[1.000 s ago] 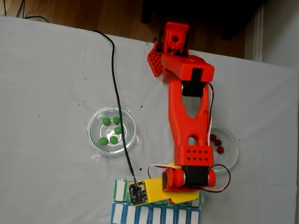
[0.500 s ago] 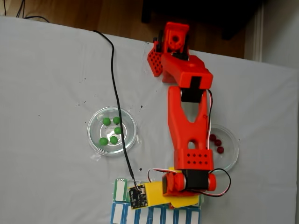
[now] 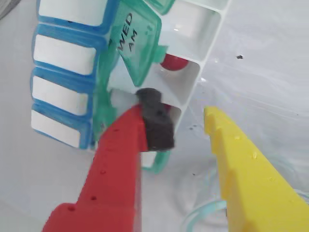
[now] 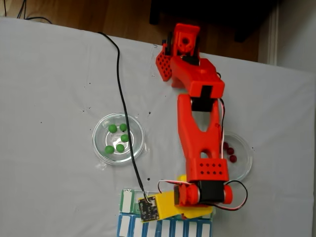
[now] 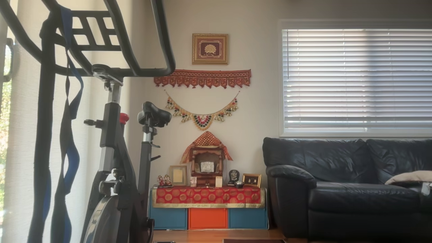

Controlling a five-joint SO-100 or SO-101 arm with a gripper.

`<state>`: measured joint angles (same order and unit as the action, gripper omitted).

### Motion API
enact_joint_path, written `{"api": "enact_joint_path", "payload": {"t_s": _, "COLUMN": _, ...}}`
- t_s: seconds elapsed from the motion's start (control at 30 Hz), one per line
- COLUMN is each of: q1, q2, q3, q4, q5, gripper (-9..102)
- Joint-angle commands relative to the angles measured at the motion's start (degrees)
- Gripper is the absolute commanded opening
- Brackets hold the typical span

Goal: Sort medicines into box.

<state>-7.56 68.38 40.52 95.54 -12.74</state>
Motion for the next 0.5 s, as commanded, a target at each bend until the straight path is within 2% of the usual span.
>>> {"api": "enact_joint_path", "payload": {"t_s": 0.0, "q1": -1.67, "q2": 3.78, "q3": -5.1, "q4": 7.29, "q5": -4.13, "gripper": 1}}
{"api": "enact_joint_path", "payload": {"t_s": 0.07, "q1": -2.11, "q2": 6.86, "q3": -0.97, "q4": 7.38, "q5": -4.66, "gripper": 1}}
{"api": "enact_joint_path", "payload": {"t_s": 0.2, "q1": -3.6, "q2": 17.14, "q3": 10.37, "q4": 1.23, "q5": -4.66, "gripper": 1}}
{"api": "enact_joint_path", "payload": {"t_s": 0.47, "q1": -12.39, "q2": 41.22, "q3": 31.11, "q4": -0.62, "q5": -1.58, "gripper": 4}}
